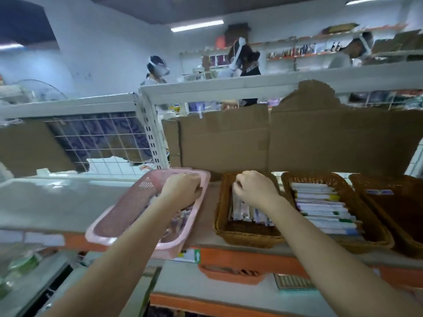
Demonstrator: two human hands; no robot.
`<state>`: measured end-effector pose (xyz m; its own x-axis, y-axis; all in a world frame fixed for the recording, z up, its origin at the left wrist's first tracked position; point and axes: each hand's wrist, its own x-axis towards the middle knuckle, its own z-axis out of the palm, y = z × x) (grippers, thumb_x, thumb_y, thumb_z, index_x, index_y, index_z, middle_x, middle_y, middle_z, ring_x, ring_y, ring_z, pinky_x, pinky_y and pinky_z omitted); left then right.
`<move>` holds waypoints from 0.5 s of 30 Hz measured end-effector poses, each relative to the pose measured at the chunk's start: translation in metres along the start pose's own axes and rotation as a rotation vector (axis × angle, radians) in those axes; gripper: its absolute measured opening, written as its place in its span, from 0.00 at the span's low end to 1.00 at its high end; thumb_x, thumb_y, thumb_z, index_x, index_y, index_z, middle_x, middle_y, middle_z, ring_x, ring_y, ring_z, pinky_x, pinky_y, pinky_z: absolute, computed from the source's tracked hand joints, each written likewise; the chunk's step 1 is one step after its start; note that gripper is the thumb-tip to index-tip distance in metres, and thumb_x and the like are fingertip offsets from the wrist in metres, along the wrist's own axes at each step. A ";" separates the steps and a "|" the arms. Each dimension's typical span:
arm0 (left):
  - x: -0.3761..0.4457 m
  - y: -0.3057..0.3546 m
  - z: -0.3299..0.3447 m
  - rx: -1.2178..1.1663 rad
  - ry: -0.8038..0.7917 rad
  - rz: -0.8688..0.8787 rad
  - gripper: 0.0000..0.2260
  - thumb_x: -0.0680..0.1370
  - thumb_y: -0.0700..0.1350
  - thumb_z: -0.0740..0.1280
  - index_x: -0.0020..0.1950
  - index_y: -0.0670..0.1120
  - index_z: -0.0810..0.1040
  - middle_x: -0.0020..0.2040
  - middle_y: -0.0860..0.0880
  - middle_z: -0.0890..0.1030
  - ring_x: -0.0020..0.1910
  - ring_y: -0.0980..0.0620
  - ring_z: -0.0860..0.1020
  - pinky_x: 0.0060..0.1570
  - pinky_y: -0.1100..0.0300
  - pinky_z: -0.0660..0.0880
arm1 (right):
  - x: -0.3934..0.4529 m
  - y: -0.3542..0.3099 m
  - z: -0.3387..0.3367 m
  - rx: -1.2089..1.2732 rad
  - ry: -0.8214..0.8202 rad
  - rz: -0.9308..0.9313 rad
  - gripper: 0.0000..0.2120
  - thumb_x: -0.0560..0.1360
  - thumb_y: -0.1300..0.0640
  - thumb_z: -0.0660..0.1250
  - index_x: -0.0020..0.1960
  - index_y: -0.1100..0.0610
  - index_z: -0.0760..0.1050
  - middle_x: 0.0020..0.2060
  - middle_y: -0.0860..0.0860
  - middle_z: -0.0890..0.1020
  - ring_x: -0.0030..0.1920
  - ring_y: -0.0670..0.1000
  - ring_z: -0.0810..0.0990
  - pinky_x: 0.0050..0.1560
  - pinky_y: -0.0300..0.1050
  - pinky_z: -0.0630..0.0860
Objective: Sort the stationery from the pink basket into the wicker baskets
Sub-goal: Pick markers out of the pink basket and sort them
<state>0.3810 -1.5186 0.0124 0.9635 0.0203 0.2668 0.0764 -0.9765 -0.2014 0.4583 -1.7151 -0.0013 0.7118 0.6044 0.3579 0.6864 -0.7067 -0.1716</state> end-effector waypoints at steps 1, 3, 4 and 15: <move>-0.005 -0.016 0.002 -0.002 -0.015 -0.012 0.10 0.77 0.49 0.60 0.52 0.47 0.78 0.53 0.47 0.81 0.51 0.45 0.79 0.38 0.57 0.69 | 0.005 -0.016 0.004 0.006 0.004 -0.003 0.16 0.80 0.51 0.54 0.53 0.58 0.76 0.50 0.54 0.78 0.53 0.54 0.75 0.49 0.47 0.74; -0.015 -0.045 0.007 0.000 -0.047 -0.039 0.09 0.77 0.48 0.60 0.51 0.47 0.78 0.50 0.48 0.81 0.48 0.46 0.80 0.40 0.56 0.74 | 0.014 -0.046 0.014 0.017 -0.005 -0.020 0.15 0.80 0.51 0.54 0.54 0.58 0.76 0.50 0.54 0.77 0.54 0.54 0.75 0.49 0.47 0.73; -0.020 -0.059 0.012 -0.001 -0.052 -0.045 0.09 0.78 0.47 0.59 0.51 0.48 0.78 0.49 0.49 0.81 0.47 0.47 0.80 0.40 0.57 0.75 | 0.019 -0.059 0.019 0.023 -0.023 -0.034 0.15 0.80 0.51 0.54 0.54 0.58 0.76 0.50 0.54 0.77 0.53 0.54 0.75 0.48 0.47 0.74; -0.043 -0.144 0.070 -0.035 -0.122 -0.045 0.11 0.79 0.50 0.59 0.51 0.47 0.78 0.48 0.48 0.78 0.46 0.47 0.79 0.44 0.53 0.78 | 0.071 -0.124 0.089 0.037 -0.218 -0.098 0.09 0.79 0.51 0.57 0.47 0.54 0.73 0.44 0.51 0.76 0.42 0.51 0.73 0.38 0.43 0.70</move>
<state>0.3465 -1.3639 -0.0361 0.9835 0.0883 0.1580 0.1134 -0.9809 -0.1578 0.4368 -1.5515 -0.0361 0.6544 0.7370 0.1690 0.7556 -0.6295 -0.1810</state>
